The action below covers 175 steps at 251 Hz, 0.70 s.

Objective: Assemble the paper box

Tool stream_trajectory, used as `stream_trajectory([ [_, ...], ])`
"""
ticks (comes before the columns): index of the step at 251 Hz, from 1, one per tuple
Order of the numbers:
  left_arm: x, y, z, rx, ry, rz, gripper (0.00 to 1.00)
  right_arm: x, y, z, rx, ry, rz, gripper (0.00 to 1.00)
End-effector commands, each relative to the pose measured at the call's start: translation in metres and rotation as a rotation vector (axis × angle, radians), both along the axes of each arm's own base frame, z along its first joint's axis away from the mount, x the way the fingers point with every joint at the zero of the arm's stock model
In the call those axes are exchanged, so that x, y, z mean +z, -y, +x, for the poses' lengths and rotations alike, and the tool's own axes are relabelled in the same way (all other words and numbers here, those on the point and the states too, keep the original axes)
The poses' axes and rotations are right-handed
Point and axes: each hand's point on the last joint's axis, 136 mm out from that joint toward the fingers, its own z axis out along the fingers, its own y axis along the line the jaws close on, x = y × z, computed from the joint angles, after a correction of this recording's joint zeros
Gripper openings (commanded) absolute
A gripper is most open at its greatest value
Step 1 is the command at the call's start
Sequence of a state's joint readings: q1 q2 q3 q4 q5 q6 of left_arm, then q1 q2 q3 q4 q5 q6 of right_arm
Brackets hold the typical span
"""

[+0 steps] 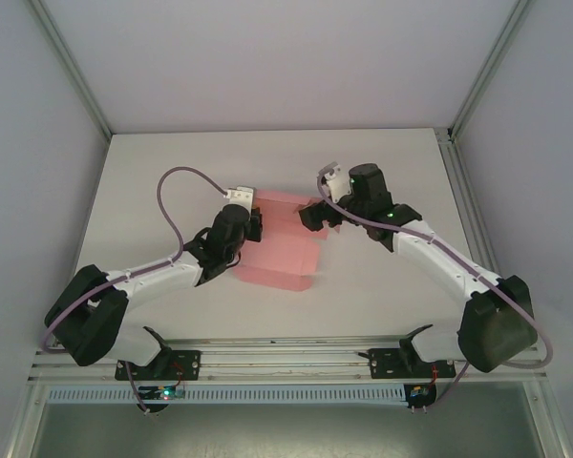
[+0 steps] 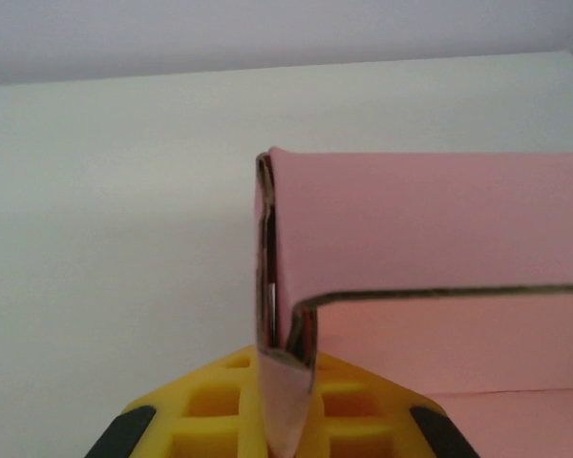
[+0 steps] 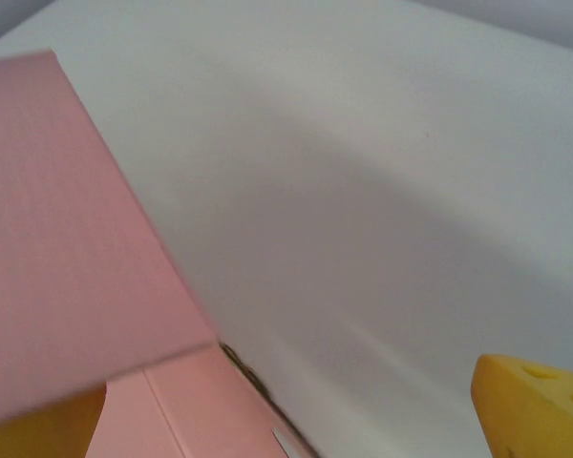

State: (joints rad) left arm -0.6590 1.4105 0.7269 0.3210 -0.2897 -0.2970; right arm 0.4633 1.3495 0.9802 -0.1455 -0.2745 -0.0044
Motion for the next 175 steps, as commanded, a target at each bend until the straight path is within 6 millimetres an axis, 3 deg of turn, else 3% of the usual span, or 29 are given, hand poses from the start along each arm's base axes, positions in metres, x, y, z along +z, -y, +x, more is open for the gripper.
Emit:
stream_trajectory([
  [1,0.033,0.026,0.0,-0.074,0.044,-0.151,0.0,0.032,-0.003,0.019,-0.09,0.156,0.095,0.98],
  [43,0.044,0.003,0.006,0.071,0.084,-0.236,0.0,0.056,0.038,0.017,-0.276,0.233,0.086,0.98],
  [99,0.055,-0.031,0.022,0.176,0.042,-0.394,0.0,0.072,0.065,-0.034,-0.279,0.261,0.079,0.98],
  [123,0.058,-0.049,0.032,0.203,-0.019,-0.466,0.0,0.067,0.085,-0.043,-0.36,0.201,0.153,0.98],
  [147,0.066,-0.057,0.035,0.166,-0.041,-0.61,0.0,0.047,0.105,-0.038,-0.453,0.066,0.278,0.98],
  [175,0.073,-0.058,0.031,0.134,-0.026,-0.652,0.0,0.027,0.099,-0.022,-0.42,-0.071,0.46,0.98],
])
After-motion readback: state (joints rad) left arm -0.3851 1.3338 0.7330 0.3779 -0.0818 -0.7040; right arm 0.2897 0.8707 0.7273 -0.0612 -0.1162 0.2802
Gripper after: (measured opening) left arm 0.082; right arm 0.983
